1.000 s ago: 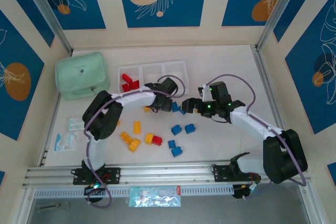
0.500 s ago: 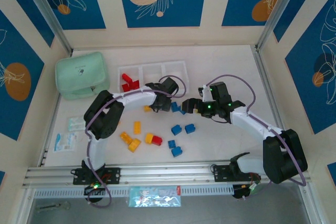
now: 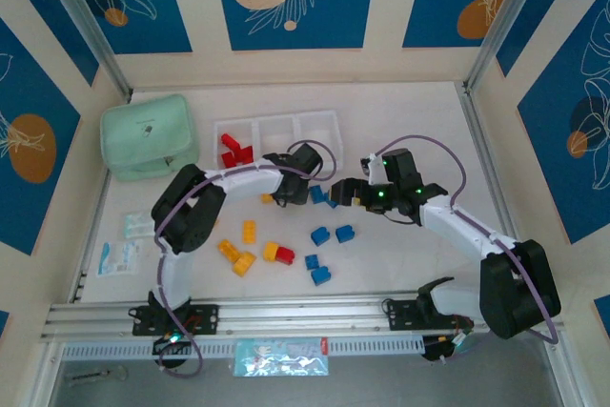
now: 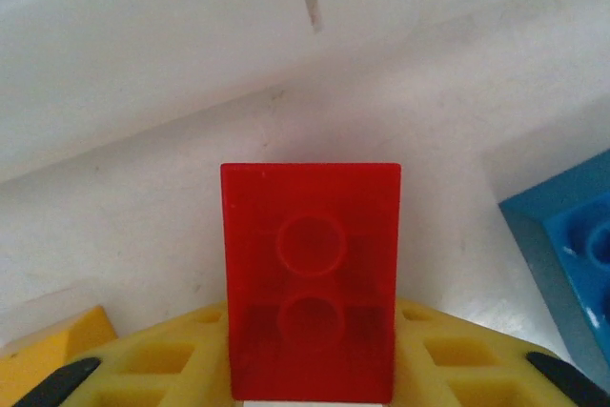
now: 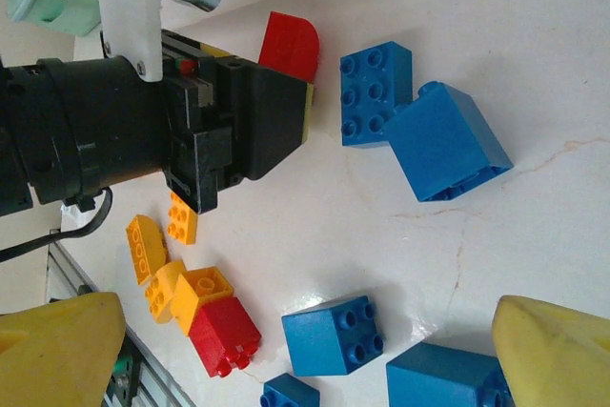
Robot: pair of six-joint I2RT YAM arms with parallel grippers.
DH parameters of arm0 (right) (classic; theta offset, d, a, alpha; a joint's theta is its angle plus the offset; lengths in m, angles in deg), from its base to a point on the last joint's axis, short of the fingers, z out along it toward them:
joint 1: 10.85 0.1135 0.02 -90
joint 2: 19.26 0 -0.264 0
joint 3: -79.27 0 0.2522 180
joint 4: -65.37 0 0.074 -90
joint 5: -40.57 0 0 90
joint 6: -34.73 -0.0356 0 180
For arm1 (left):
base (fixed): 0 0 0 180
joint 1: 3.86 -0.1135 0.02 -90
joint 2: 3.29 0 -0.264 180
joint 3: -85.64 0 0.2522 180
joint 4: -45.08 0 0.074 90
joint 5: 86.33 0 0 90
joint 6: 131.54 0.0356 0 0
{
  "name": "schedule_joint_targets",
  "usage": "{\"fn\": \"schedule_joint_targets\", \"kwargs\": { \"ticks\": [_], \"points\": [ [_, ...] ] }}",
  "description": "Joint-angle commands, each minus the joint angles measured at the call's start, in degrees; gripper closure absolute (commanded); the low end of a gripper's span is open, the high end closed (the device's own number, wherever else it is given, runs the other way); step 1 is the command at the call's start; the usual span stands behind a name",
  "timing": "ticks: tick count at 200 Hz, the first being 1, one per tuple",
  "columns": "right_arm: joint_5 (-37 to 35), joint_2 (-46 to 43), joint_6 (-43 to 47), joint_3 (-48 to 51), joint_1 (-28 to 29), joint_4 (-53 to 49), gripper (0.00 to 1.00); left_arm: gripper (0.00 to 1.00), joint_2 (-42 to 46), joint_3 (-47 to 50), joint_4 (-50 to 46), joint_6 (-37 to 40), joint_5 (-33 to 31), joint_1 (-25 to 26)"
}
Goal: Sort the legos into containers by color
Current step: Pick up the lego from the center of the table, then place the lego in the container.
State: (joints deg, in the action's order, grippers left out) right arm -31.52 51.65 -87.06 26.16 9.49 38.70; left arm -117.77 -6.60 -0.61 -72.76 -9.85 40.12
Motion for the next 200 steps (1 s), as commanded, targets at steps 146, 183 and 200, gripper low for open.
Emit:
{"fn": "schedule_joint_targets", "kwargs": {
  "ticks": [146, 183, 200],
  "points": [
    [-3.0, 1.4, 2.9, -10.7, 9.5, -5.4, 0.01, 0.70, 26.7, 7.7, -6.2, 2.6, -0.4, -5.9],
    [-4.5, 5.8, 0.9, -14.2, 13.6, -3.2, 0.01, 0.70, 24.6, 3.9, -6.4, 5.8, 0.5, -14.9],
    [-5.3, 7.4, 0.8, -16.0, 15.1, -3.7, 0.01, 0.70, 21.2, 1.3, -6.3, 6.9, -0.1, -17.5]
  ]
}}
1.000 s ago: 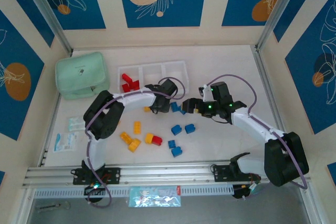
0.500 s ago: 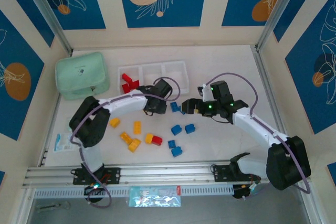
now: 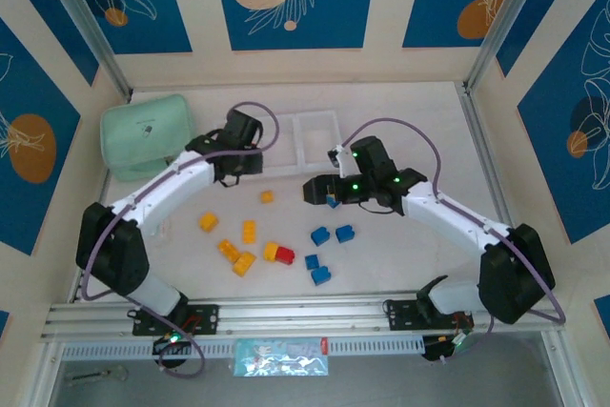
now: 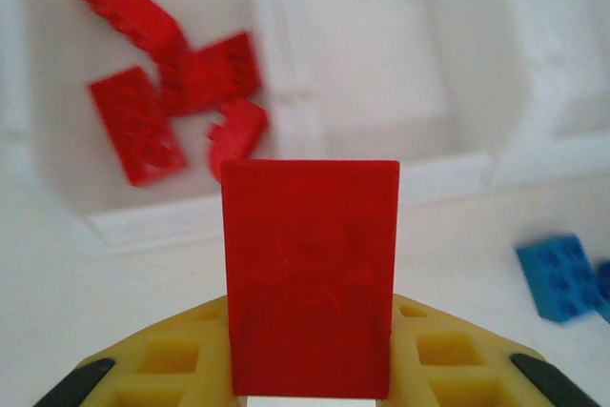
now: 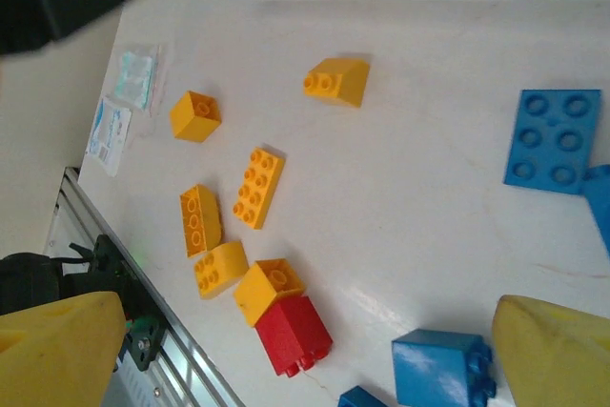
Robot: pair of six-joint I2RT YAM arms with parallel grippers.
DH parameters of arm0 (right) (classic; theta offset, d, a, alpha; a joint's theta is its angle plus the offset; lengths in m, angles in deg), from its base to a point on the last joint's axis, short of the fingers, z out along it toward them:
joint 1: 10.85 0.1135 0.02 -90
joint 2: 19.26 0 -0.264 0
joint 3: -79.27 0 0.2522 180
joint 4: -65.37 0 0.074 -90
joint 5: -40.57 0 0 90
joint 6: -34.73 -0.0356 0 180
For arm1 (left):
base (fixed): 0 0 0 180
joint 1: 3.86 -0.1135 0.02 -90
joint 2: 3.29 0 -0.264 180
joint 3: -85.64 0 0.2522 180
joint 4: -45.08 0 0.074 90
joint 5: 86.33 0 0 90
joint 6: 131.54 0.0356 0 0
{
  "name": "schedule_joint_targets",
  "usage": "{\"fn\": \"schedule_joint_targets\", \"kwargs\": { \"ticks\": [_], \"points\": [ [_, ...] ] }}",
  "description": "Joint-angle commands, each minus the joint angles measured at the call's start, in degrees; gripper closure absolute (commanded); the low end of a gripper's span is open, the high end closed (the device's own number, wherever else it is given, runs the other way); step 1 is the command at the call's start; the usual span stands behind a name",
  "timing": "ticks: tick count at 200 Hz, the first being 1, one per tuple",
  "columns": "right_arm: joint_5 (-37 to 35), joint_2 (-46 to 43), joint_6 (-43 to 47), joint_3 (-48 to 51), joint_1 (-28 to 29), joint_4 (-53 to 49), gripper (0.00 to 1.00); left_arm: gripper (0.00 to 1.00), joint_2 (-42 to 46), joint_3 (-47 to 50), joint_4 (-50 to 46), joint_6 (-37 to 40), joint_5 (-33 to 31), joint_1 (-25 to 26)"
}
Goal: Sort the legos into containers by color
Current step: Place the lego in the container.
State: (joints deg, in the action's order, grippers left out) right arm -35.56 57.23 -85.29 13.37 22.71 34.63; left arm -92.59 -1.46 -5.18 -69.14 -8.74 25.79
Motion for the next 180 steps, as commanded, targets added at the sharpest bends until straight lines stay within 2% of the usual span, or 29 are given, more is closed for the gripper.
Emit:
{"fn": "schedule_joint_targets", "kwargs": {
  "ticks": [1, 45, 84, 105, 127, 156, 180],
  "points": [
    [-1.3, 2.0, -1.0, -3.3, 1.9, 0.3, 0.01, 0.70, -4.3, -4.0, -1.7, 3.3, -1.2, -3.3],
    [-2.7, 3.2, -1.0, -4.5, 3.1, -0.9, 0.01, 0.68, -14.3, -10.8, -0.4, 5.1, -0.4, -8.6],
    [-4.2, 1.0, -0.8, -3.5, 2.4, -1.4, 0.01, 0.50, -17.4, -15.2, -2.7, 5.9, -0.7, -9.6],
    [-4.1, 0.0, -0.7, -3.0, 1.6, -2.0, 0.01, 0.47, -16.0, -14.7, -3.1, 5.8, 0.0, -9.6],
    [-3.6, -1.1, -0.3, -2.6, 0.8, -3.6, 0.01, 0.47, -13.1, -12.5, -3.9, 4.7, 3.7, -9.2],
    [-4.0, -3.1, 0.6, -1.4, 0.7, -6.8, 0.01, 0.41, -5.8, -4.0, -2.6, 3.2, 9.1, -6.9],
    [-4.3, -4.7, 1.1, -0.1, 0.5, -9.8, 0.01, 0.40, 1.2, 3.6, -2.0, 0.5, 11.0, -3.0]
  ]
}}
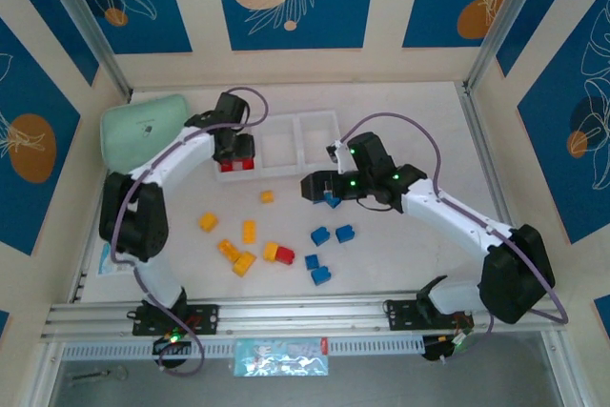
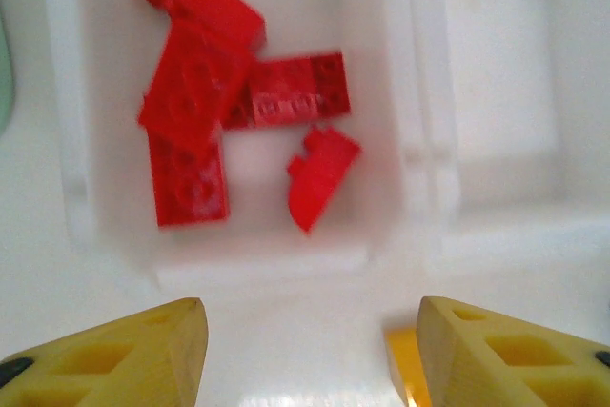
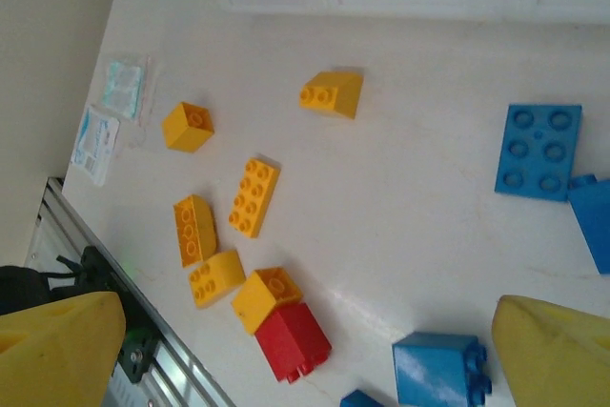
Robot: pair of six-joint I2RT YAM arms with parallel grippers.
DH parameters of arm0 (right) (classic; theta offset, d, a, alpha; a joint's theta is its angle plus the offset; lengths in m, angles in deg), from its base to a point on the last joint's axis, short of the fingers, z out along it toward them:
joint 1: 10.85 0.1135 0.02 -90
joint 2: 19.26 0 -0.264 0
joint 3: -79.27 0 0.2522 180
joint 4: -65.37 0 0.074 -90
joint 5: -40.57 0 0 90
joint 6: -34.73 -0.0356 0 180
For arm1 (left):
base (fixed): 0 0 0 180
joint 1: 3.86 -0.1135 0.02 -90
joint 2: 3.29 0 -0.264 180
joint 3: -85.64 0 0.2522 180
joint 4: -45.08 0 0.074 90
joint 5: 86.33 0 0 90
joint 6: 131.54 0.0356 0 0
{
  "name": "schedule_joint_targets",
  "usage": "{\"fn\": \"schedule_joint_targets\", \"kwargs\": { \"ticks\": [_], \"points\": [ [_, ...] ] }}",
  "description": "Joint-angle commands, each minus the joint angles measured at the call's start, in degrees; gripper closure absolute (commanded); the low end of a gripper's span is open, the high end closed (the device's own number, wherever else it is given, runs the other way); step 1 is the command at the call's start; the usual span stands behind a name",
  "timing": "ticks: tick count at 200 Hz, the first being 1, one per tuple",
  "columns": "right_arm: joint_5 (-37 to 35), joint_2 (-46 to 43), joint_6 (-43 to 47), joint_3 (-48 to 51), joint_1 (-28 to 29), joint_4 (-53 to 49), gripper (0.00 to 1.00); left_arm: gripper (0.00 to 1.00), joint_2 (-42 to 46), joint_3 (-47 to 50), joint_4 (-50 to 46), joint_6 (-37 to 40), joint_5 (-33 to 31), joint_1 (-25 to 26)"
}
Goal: Sort the legos into containers by color
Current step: Place the lego in the container, then pick up the lego from the middle-left of the table.
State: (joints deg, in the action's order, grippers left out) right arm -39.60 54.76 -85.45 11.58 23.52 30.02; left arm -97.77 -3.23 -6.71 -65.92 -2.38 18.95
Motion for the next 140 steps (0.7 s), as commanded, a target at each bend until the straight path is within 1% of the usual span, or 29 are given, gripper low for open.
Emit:
{"fn": "schedule_joint_targets", "kwargs": {
  "ticks": [1, 35, 53, 78, 109, 122, 140],
  "points": [
    [-0.2, -2.3, 1.2, 1.8, -0.3, -5.3, 0.01, 0.40, 6.6, 5.5, -0.6, -2.8, 4.7, 4.1],
    [0.5, -4.9, 1.4, 2.8, -0.3, -9.7, 0.01, 0.39, 12.9, 9.5, -6.5, -6.0, 0.8, 12.8],
    [1.0, -6.7, 0.9, 3.9, -0.2, -11.1, 0.01, 0.39, 16.4, 12.5, -7.0, -9.5, 1.1, 17.4],
    [0.9, -8.8, 0.9, 5.2, 0.3, -13.6, 0.01, 0.39, 20.8, 16.1, -9.0, -16.1, -1.0, 24.6],
    [0.7, -10.8, 0.4, 7.5, 1.1, -15.0, 0.01, 0.39, 25.1, 19.9, -10.8, -28.5, -4.6, 34.3],
    [0.8, -11.4, 0.1, 8.4, 1.3, -15.1, 0.01, 0.38, 26.7, 21.9, -9.7, -35.0, -6.1, 38.3],
    [0.5, -11.7, 0.2, 8.9, 1.1, -15.6, 0.01, 0.36, 26.7, 24.4, -7.2, -43.7, -7.5, 43.2]
  ]
}}
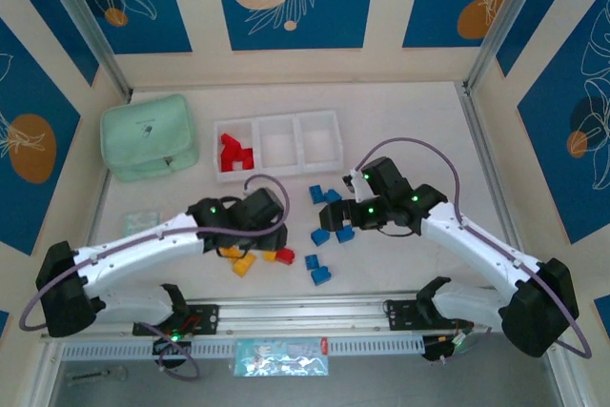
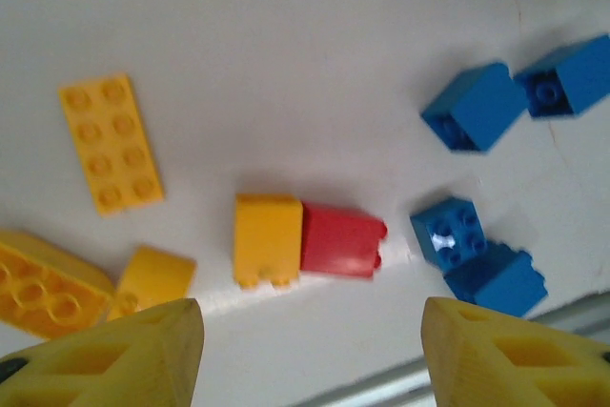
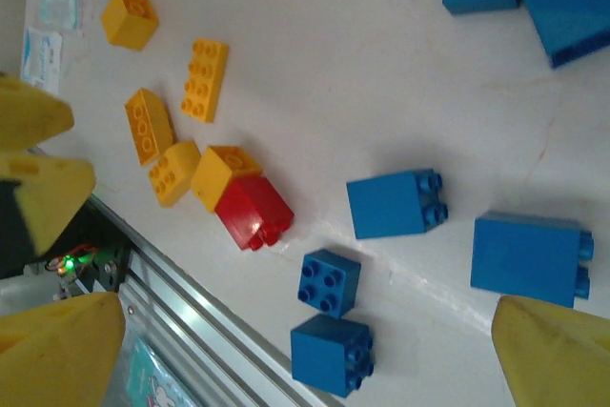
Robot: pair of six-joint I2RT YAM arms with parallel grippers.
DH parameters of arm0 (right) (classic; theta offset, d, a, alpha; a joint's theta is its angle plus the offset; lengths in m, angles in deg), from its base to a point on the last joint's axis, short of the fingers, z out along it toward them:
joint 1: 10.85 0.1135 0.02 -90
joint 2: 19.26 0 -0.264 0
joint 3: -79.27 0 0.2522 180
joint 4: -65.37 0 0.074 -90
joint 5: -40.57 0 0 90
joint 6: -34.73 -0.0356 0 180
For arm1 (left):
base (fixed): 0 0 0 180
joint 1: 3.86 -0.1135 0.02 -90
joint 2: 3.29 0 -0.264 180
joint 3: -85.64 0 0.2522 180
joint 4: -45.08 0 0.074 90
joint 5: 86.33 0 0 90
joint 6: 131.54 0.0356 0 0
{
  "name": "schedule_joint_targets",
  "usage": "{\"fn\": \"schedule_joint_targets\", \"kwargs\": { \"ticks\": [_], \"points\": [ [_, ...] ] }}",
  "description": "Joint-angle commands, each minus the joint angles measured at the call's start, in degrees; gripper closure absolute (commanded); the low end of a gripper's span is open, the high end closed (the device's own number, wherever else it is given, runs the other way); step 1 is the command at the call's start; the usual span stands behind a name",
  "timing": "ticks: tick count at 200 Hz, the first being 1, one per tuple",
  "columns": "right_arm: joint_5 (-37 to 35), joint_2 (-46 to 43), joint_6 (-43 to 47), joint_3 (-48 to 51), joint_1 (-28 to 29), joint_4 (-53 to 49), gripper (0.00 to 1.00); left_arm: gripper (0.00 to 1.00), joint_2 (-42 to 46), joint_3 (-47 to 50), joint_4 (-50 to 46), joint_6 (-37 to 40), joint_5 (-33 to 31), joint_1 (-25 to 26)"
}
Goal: Sort the legos into containers by color
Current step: Pick up the lego from the middle-left of the table.
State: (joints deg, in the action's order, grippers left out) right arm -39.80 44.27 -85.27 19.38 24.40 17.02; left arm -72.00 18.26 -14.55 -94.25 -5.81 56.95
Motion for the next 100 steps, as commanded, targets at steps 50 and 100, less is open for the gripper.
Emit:
{"fn": "schedule_joint_targets", "kwargs": {
  "ticks": [50, 100],
  "points": [
    [3.2, -1.5, 0.6, 3.0, -2.2, -0.6, 0.01, 0.29, -7.9, 5.1, 12.0, -35.0, -6.6, 14.6],
    [5.9, -2.1, 2.0, 6.0, -5.0, 1.9, 0.01, 0.24, -13.6, 6.2, 15.7, -43.4, -8.7, 15.0]
  ]
}}
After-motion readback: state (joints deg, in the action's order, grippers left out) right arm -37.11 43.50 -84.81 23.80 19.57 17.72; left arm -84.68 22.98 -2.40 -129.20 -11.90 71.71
